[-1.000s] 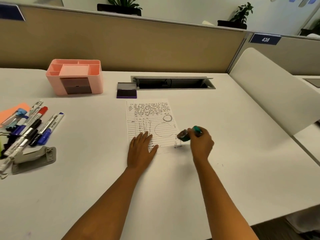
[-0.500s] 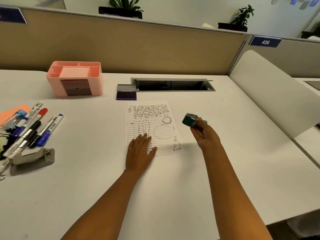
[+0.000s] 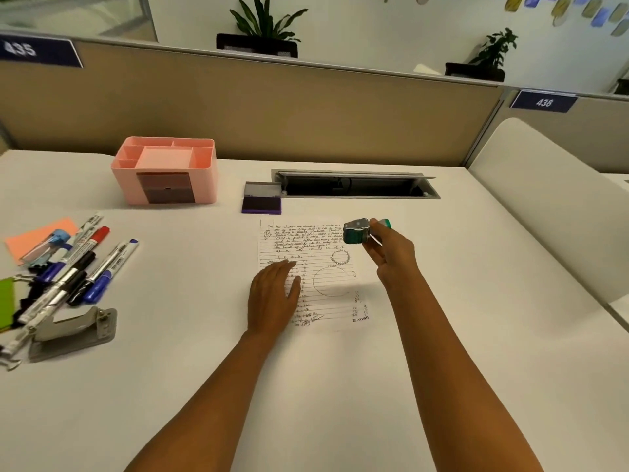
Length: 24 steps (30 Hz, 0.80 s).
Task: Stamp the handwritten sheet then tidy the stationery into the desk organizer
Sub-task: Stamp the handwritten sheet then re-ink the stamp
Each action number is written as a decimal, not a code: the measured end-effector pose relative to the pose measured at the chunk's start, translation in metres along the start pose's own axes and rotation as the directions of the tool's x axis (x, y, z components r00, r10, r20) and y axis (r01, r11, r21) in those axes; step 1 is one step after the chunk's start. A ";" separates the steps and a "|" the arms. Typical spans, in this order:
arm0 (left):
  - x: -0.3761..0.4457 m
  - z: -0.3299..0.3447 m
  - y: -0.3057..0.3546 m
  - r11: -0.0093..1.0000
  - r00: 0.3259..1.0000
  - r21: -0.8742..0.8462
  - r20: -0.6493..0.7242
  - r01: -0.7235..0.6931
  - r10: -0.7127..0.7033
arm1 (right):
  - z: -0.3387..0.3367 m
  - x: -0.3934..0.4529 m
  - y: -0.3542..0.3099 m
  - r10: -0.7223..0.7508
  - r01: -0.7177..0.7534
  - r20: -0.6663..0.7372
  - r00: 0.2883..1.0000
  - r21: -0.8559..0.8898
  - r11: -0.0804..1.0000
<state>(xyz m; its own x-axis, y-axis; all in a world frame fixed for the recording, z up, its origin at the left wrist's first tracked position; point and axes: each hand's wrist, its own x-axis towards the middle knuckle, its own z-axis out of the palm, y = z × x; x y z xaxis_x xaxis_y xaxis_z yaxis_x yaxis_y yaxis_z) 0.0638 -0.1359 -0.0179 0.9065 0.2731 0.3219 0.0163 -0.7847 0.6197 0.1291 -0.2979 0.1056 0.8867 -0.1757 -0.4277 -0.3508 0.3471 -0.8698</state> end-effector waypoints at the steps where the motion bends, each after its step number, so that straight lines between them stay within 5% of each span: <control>1: 0.009 -0.003 -0.001 1.000 1.000 -0.018 -0.012 0.013 -0.013 | 0.006 0.004 -0.001 -0.017 0.017 0.006 1.000 -0.026 1.000; 17: 0.168 -0.024 -0.035 0.933 0.946 -0.197 -0.061 0.302 -0.320 | 0.106 0.103 -0.005 -0.078 0.090 0.081 0.994 -0.157 0.984; 24: 0.230 -0.017 -0.057 0.923 0.926 -0.141 -0.080 0.357 -0.370 | 0.140 0.151 0.005 -0.062 0.074 0.056 0.996 -0.231 0.970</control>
<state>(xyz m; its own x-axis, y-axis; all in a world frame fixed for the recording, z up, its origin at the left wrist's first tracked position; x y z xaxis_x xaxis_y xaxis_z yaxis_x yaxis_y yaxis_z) 0.2641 -0.0188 0.0325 0.7994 0.5875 0.1260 0.2791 -0.5488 0.7880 0.3031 -0.1935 0.0712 0.9222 -0.1452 -0.3583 -0.3446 0.1114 -0.9321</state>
